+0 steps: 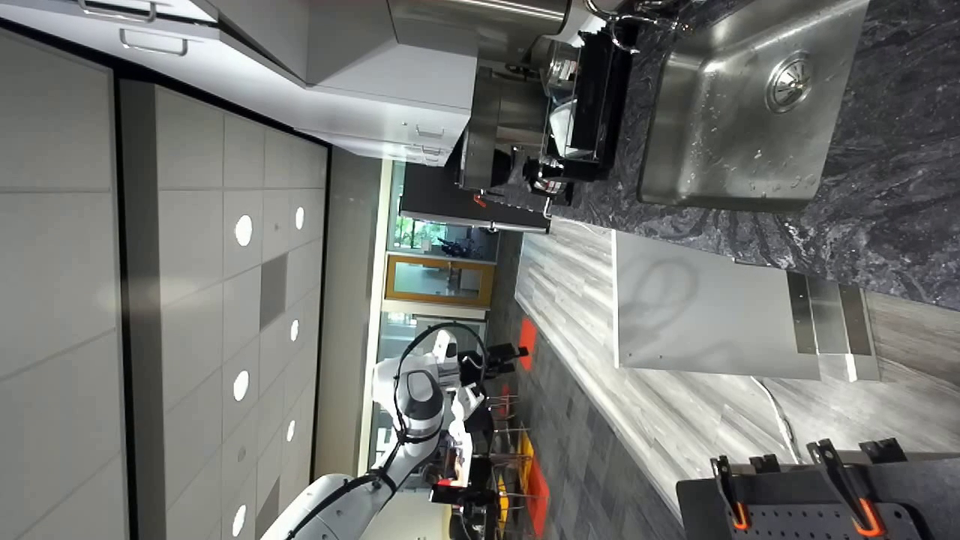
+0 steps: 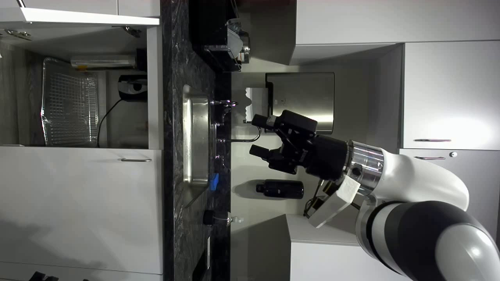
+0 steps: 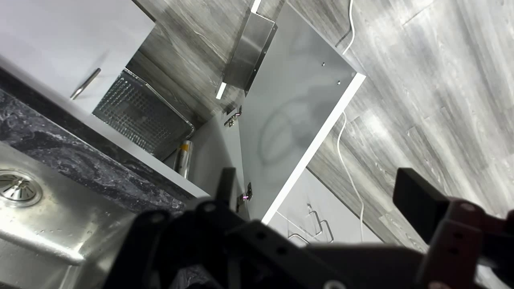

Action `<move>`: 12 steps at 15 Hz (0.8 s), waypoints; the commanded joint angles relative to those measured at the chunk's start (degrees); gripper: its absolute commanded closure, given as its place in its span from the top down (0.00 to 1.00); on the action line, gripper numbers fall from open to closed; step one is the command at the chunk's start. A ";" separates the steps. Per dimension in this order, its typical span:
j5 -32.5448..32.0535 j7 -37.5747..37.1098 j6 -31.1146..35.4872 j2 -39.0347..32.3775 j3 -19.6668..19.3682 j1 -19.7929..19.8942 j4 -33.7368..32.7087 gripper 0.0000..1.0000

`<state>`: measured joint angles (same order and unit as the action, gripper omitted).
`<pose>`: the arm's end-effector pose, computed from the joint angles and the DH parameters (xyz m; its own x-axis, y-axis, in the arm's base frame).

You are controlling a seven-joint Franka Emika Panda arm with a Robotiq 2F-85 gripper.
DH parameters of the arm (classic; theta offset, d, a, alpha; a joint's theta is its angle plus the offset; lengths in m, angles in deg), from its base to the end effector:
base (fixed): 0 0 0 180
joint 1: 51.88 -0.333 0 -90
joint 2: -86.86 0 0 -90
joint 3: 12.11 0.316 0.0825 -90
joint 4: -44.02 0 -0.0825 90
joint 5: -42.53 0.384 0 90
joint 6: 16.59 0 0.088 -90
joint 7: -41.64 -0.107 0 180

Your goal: Close the bottom cabinet door on the left

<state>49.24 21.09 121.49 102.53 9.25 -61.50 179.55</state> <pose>0.4146 0.2568 0.4564 0.9562 0.0894 0.2786 0.1233 -0.9866 -0.1067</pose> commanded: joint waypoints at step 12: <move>-18.39 -10.28 2.70 -30.19 -2.31 -5.75 -21.83 1.00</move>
<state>34.43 13.69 124.70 81.91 9.42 -63.47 166.87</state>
